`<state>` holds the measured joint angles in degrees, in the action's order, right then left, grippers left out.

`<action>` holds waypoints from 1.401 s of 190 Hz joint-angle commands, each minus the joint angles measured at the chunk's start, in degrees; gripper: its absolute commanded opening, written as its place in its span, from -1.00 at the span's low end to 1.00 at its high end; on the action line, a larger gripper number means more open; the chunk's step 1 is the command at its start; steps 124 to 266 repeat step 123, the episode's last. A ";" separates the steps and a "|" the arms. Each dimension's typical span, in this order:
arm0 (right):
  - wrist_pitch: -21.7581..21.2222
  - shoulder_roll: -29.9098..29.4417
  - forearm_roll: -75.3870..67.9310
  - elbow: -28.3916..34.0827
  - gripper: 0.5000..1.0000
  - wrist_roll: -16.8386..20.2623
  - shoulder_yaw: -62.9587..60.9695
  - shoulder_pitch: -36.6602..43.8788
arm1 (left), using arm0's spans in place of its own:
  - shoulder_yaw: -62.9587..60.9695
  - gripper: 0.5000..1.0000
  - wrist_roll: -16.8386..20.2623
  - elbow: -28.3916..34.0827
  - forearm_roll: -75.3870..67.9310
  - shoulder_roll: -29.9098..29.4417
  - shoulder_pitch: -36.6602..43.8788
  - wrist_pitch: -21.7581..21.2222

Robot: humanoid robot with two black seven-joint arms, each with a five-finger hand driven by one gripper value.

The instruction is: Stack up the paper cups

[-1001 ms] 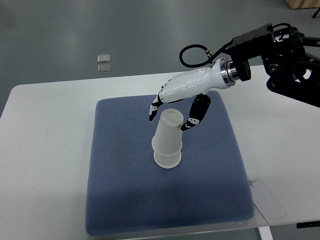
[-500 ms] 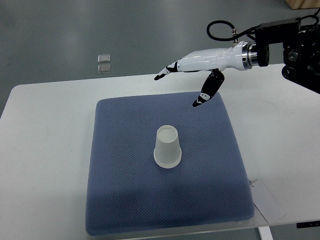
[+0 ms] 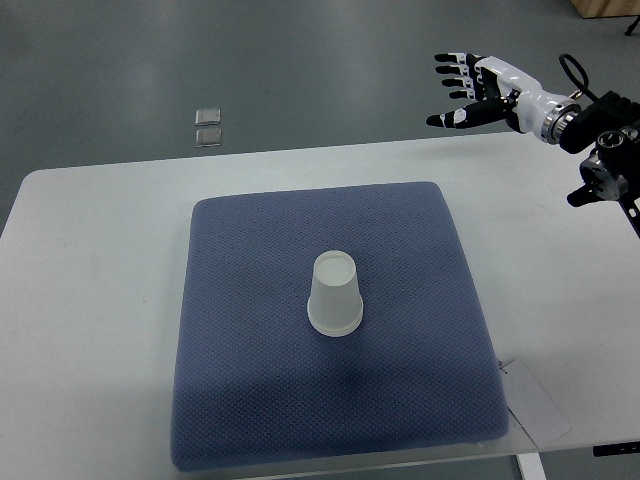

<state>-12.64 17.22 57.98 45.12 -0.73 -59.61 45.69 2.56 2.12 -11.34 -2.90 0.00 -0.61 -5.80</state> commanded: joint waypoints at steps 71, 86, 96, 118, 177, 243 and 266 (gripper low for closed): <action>19.58 -9.66 -17.28 -1.97 0.69 0.81 -5.87 -6.31 | -0.01 1.00 -0.01 0.00 0.00 0.00 0.00 0.00; 21.43 -10.19 -17.28 -1.88 0.69 0.81 -5.78 -6.67 | -0.01 1.00 -0.01 0.00 0.00 0.00 0.00 0.00; 22.93 -10.45 -17.28 -1.88 0.69 0.81 -5.78 -7.19 | -0.01 1.00 -0.01 0.00 0.00 0.00 0.00 0.00; 25.65 -11.86 -17.28 -1.70 0.69 0.81 -5.52 -7.81 | -0.01 1.00 -0.01 0.00 0.00 0.00 0.00 0.00; 25.83 -11.95 -17.28 -1.70 0.69 0.81 -5.61 -8.07 | -0.01 1.00 -0.01 0.00 0.00 0.00 0.00 0.00; 25.83 -11.95 -17.28 -1.70 0.69 0.81 -5.61 -8.07 | -0.01 1.00 -0.01 0.00 0.00 0.00 0.00 0.00; 25.83 -11.95 -17.28 -1.70 0.69 0.81 -5.61 -8.07 | -0.01 1.00 -0.01 0.00 0.00 0.00 0.00 0.00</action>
